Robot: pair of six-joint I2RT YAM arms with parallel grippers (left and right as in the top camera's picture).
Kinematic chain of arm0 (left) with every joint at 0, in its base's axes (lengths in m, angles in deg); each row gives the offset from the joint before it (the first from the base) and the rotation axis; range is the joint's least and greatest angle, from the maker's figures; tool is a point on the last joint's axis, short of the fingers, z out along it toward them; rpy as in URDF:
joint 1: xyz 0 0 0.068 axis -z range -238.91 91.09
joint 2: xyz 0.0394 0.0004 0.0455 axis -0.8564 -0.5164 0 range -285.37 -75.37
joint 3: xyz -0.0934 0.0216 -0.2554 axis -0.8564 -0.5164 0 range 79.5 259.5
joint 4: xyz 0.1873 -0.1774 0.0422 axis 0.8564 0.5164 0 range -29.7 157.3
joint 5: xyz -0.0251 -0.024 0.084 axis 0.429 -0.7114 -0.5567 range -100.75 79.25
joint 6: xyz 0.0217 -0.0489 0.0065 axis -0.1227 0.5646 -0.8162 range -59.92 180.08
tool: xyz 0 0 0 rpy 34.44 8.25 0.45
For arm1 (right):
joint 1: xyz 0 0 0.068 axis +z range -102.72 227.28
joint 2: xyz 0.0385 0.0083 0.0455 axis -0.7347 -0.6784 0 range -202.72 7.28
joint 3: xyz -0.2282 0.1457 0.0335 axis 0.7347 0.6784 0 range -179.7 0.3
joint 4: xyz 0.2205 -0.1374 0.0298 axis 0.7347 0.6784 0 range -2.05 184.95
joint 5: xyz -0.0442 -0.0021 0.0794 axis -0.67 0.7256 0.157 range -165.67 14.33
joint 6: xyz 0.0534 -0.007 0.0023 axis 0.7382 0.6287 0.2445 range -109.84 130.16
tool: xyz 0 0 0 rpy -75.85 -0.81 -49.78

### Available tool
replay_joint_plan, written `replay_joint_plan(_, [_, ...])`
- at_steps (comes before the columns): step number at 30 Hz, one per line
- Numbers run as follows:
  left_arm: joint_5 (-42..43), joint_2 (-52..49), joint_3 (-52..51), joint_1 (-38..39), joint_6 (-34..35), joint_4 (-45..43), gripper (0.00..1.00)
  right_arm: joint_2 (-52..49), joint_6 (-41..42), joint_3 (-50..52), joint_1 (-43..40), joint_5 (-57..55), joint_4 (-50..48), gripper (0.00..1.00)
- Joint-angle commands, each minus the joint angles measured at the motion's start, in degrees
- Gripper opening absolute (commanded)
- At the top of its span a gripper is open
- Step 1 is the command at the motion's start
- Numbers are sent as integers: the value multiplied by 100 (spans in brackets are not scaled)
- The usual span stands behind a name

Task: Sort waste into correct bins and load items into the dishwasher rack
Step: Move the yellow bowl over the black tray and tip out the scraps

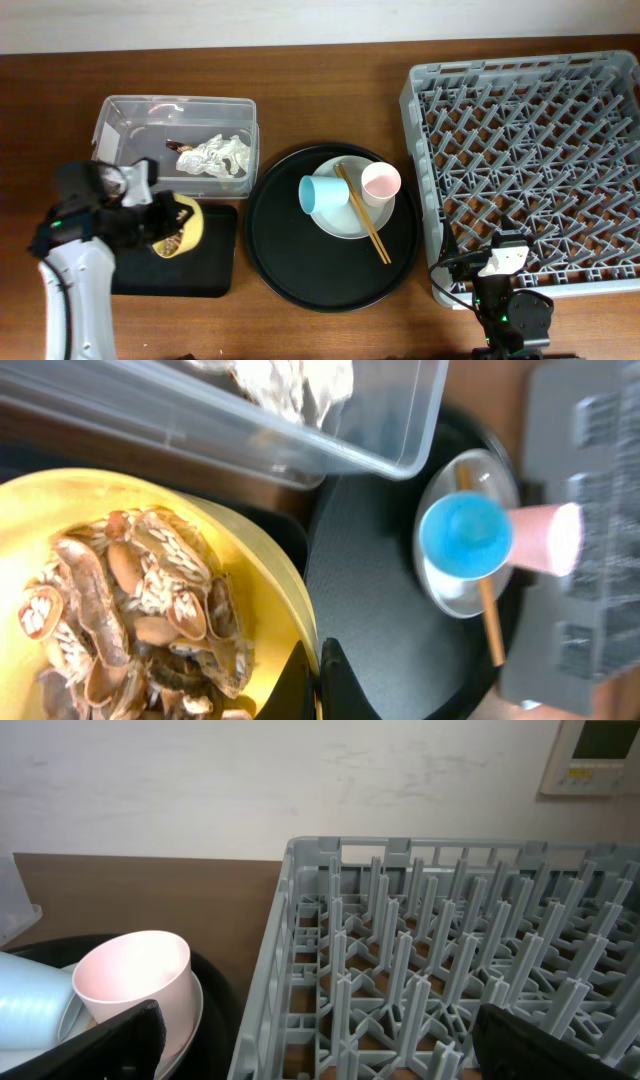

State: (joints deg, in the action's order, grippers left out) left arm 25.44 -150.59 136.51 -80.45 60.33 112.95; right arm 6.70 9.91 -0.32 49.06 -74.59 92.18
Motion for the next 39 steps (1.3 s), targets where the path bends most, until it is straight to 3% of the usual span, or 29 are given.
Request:
replay_joint_plan(1, [1882, 98, -348, -730, -640, -304, 0, 37, -15, 31, -31, -26, 24, 99])
replay_joint_plan(9, [3648, 94, -1482, -1867, -634, -1690, 0, 37, -15, 31, -31, -26, 24, 99])
replay_joint_plan(16, [3956, 94, -1768, -2533, -610, -1768, 0, 37, -15, 31, -31, -26, 24, 99])
replay_joint_plan(25, [4044, 7, -1768, -3239, -24, -1781, 0, 37, -15, 31, -31, -26, 24, 99])
replay_joint_plan(39, [5125, -1344, -1768, -3329, -28, -2100, 0, 37, -15, 31, -31, -26, 24, 98])
